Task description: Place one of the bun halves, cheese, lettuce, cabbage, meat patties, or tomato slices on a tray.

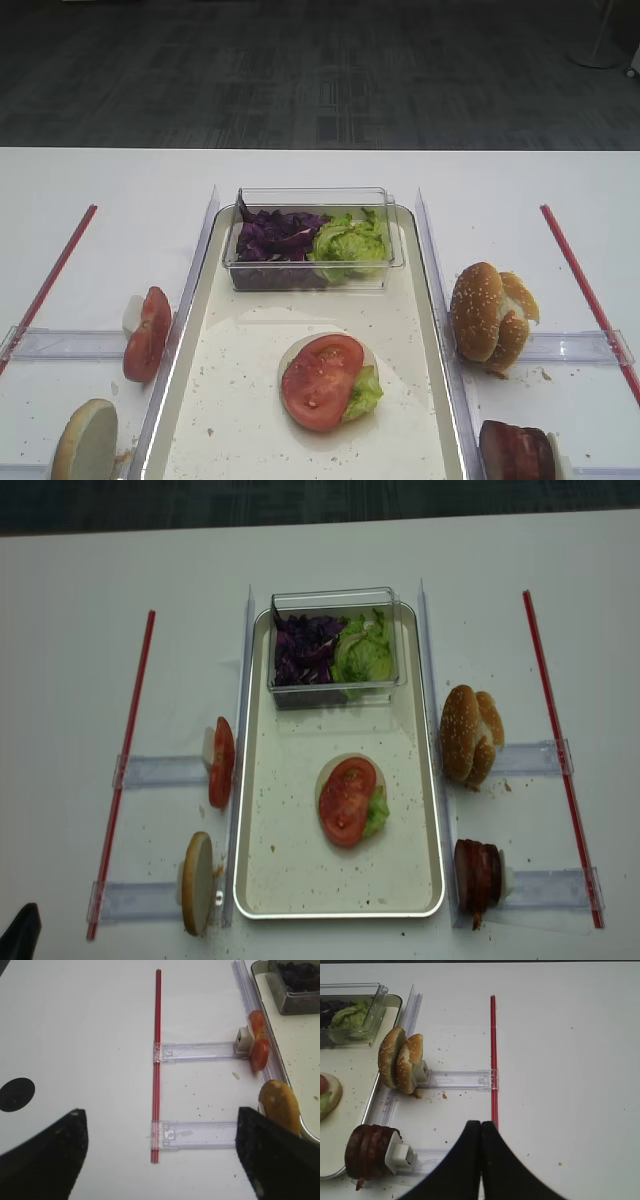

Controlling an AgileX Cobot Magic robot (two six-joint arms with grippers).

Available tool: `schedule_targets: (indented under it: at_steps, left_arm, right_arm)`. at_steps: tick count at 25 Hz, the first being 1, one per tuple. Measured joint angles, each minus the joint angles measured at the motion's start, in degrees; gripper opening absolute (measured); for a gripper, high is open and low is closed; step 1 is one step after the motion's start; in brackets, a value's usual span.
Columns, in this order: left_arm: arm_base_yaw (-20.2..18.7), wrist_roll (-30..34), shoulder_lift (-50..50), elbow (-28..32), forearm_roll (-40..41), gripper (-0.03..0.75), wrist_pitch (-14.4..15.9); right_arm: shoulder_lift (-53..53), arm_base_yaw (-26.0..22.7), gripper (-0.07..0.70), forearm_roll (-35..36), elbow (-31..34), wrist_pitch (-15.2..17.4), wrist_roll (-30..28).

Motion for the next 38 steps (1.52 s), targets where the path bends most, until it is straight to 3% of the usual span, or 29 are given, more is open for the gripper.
schedule_targets:
  at_steps: [38]
  left_arm:
    - [0.0,0.0,0.0,0.0,0.1,0.555,0.1]
  right_arm:
    - [0.0,0.0,0.036,0.0,0.0,0.0,0.2]
